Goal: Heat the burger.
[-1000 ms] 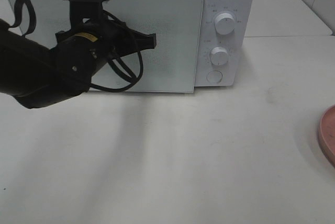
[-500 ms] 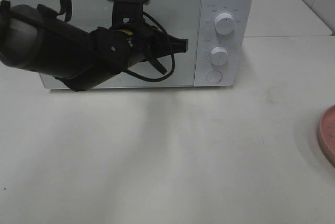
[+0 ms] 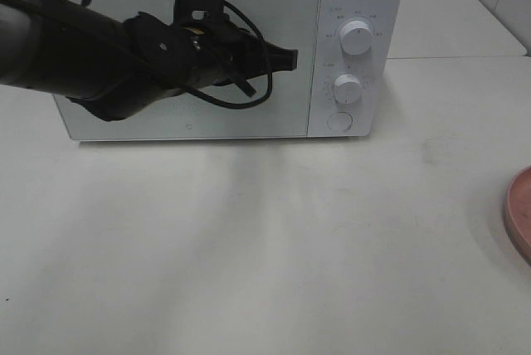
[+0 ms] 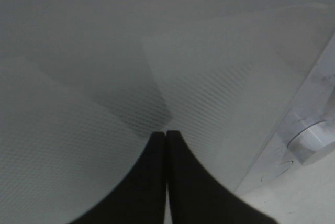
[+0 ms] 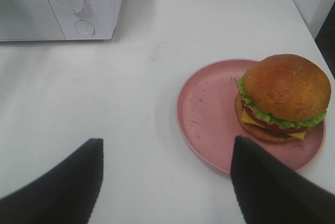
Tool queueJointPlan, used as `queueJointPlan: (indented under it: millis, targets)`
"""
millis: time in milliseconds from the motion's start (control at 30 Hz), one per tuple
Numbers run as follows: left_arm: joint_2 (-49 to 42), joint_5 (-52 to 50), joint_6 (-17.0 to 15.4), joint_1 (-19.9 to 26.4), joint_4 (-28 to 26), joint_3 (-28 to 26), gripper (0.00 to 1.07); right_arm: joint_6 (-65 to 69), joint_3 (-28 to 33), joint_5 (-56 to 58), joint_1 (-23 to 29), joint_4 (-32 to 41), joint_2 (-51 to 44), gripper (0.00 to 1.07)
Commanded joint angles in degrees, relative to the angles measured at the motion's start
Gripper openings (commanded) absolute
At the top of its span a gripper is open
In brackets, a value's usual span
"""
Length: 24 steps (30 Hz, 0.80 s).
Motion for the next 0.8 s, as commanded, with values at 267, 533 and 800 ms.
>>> queueJointPlan:
  millis: [267, 533, 800]
  targets:
    - [-11.9, 21.8, -0.2, 0.4, -1.3, 13.1, 0.72, -0.3, 0.1, 0.2, -0.2, -0.4, -1.5, 0.68]
    - [-18.4, 39.5, 0.2, 0.5, 5.4, 16.7, 1.00, -0.3, 0.1, 0.2, -0.2, -0.4, -1.5, 0.68]
    - [-25.8, 61.5, -10.0, 5.0, 15.4, 16.7, 1.00, -0.3, 0.1, 0.2, -0.2, -0.4, -1.5, 0.68]
